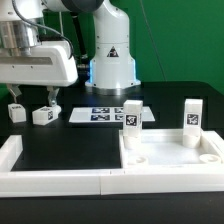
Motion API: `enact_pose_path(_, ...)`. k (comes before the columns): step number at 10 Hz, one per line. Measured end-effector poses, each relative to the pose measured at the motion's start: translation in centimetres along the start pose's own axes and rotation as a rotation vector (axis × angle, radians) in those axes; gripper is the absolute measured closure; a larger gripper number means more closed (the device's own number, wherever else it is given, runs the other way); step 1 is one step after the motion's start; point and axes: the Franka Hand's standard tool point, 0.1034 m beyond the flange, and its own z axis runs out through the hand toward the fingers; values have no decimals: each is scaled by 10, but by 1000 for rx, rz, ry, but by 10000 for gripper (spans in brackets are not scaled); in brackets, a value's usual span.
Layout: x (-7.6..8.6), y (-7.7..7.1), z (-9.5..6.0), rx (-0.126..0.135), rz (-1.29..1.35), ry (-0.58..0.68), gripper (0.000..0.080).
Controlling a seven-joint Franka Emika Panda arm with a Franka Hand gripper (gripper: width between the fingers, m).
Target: Assemble square table
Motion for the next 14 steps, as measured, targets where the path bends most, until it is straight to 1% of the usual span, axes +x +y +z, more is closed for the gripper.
enact_pose_path(1,-5,3,2,4,-21,-24,151)
enact_pose_path(2,-21,19,8,25,-22,-125,151)
enact_pose_path(3,-35,31,9,59,10,-268,151)
enact_pose_path(4,-43,32,9,85,36,-396,151)
enact_pose_path(5,-46,31,13,89,36,-463,151)
enact_pose_path(6,-47,29,13,101,37,-539,151)
enact_pose_path(8,-48,28,15,110,39,-657,151)
enact_pose_path(9,-55,29,17,122,50,-754,151)
enact_pose_path(10,-57,34,24,123,63,-827,151)
enact_pose_path(11,-55,36,30,116,61,-831,151)
enact_pose_path(14,-56,35,30,116,60,-832,151)
